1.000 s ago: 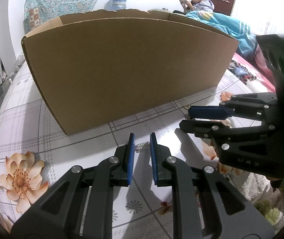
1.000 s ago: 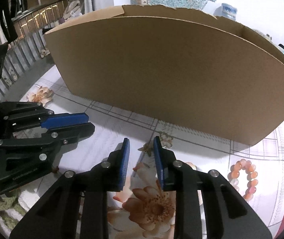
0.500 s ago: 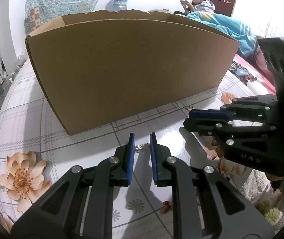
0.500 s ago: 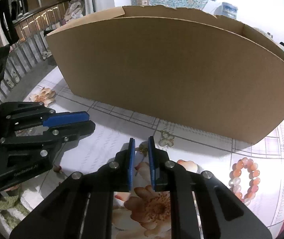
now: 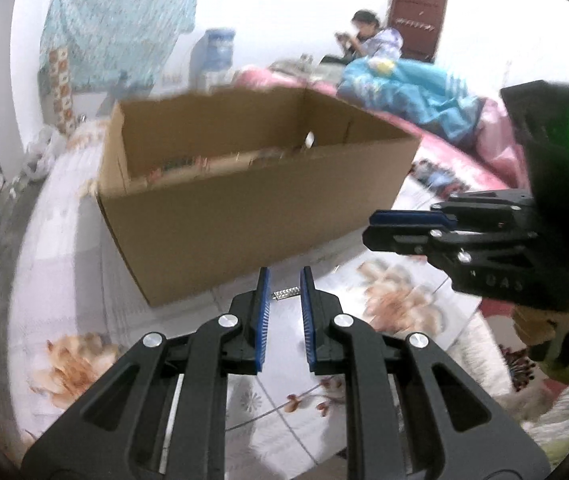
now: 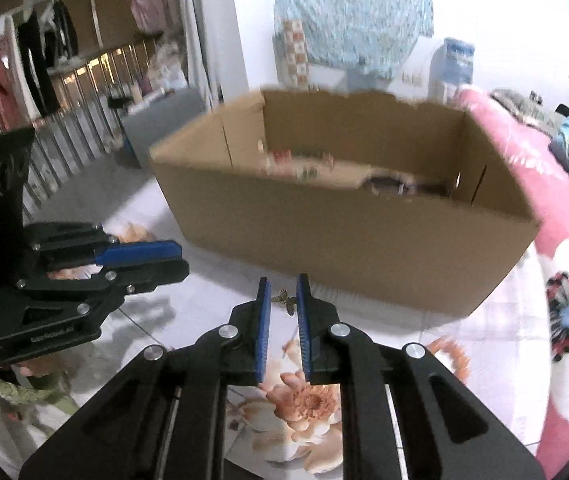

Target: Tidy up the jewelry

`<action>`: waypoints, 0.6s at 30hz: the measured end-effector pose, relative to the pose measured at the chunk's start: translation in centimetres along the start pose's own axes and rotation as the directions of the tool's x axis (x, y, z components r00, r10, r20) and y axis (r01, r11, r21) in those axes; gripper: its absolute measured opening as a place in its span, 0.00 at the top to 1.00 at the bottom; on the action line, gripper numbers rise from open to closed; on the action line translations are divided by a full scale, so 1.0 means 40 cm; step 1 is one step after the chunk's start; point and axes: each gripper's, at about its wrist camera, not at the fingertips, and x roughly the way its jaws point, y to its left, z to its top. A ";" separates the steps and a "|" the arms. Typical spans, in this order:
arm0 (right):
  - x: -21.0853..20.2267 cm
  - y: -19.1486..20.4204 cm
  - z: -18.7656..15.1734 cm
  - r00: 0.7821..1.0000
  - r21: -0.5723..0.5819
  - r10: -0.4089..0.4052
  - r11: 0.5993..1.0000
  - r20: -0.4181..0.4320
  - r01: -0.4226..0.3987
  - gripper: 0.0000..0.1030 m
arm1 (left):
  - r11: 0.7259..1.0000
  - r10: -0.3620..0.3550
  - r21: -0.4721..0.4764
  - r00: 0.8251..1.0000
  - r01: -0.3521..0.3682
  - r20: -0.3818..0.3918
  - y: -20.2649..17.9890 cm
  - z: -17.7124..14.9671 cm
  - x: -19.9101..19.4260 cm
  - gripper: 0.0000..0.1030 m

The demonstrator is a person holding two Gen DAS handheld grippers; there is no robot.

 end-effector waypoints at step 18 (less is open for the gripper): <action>0.271 -0.198 0.314 0.917 0.185 0.220 0.969 -0.334 -0.166 0.87 | 0.960 -0.152 -0.271 0.940 0.067 -0.305 0.227 0.273 0.258 0.87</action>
